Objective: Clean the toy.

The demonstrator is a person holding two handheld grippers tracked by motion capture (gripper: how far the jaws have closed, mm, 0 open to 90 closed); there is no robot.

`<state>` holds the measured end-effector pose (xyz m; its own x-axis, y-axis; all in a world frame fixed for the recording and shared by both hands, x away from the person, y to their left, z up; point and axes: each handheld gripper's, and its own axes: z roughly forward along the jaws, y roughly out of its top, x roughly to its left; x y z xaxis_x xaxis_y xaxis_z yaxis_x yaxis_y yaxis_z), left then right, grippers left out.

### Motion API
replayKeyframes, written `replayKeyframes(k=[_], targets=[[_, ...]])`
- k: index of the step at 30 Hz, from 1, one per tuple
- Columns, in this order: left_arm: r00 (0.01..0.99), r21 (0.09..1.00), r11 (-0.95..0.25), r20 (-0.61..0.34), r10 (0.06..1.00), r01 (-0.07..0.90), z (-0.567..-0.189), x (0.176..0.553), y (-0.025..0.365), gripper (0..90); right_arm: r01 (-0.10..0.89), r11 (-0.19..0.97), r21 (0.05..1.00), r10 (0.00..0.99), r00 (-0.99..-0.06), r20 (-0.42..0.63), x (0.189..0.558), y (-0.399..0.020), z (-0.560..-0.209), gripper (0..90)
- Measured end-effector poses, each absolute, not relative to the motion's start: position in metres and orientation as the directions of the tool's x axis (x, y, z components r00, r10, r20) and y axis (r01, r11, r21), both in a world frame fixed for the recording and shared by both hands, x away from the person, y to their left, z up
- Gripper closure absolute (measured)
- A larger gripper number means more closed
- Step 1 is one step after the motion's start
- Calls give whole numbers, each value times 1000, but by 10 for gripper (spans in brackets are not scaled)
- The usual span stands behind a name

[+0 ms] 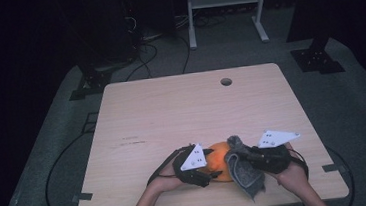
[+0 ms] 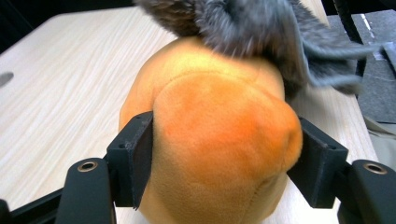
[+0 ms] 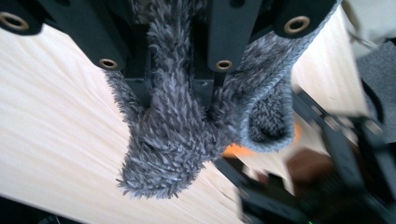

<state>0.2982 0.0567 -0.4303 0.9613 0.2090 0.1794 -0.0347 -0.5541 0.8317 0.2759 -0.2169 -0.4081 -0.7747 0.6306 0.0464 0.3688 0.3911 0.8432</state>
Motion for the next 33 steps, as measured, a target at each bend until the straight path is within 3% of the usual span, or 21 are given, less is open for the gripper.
replayKeyframes(k=[5, 11, 18, 21, 22, 26, 28, 29, 30, 31, 32, 33], targets=[[968, 899, -426, 11, 249, 99, -423, 306, 61, 185, 373, 384, 845, 632, -773, 54, 275, -215, -410, 749], [962, 878, -454, -23, 272, 149, -427, 310, 66, 263, 323, 413, 851, 598, -802, 14, 270, -203, -408, 746], [961, 853, -497, -17, 275, 157, -427, 313, 74, 284, 428, 389, 816, 645, -758, 90, 282, -226, -424, 744], [961, 853, -491, -44, 273, 179, -424, 315, 75, 256, 427, 393, 815, 639, -763, 92, 280, -224, -423, 743], [957, 855, -473, -83, 278, 211, -423, 317, 76, 163, 411, 407, 816, 640, -765, 67, 278, -220, -422, 744], [912, 816, -440, -242, 331, 376, -426, 326, 73, 99, 400, 406, 822, 630, -774, 65, 276, -218, -419, 743], [912, 805, -452, -255, 321, 385, -431, 326, 71, 126, 404, 408, 819, 625, -777, 72, 274, -217, -419, 743], [917, 812, -451, -241, 317, 370, -430, 324, 71, 238, 401, 419, 815, 627, -777, 60, 273, -216, -419, 746], [924, 822, -450, -223, 311, 350, -429, 323, 71, 291, 401, 413, 817, 629, -775, 62, 272, -217, -418, 749], [933, 842, -436, -194, 304, 317, -426, 320, 71, 291, 401, 413, 817, 629, -775, 62, 272, -217, -418, 749], [954, 893, -411, -62, 292, 183, -420, 314, 71, 347, 386, 391, 836, 635, -770, 58, 271, -219, -413, 751], [954, 893, -411, -62, 292, 183, -420, 314, 71, 356, 386, 391, 836, 635, -770, 58, 271, -219, -413, 751]])
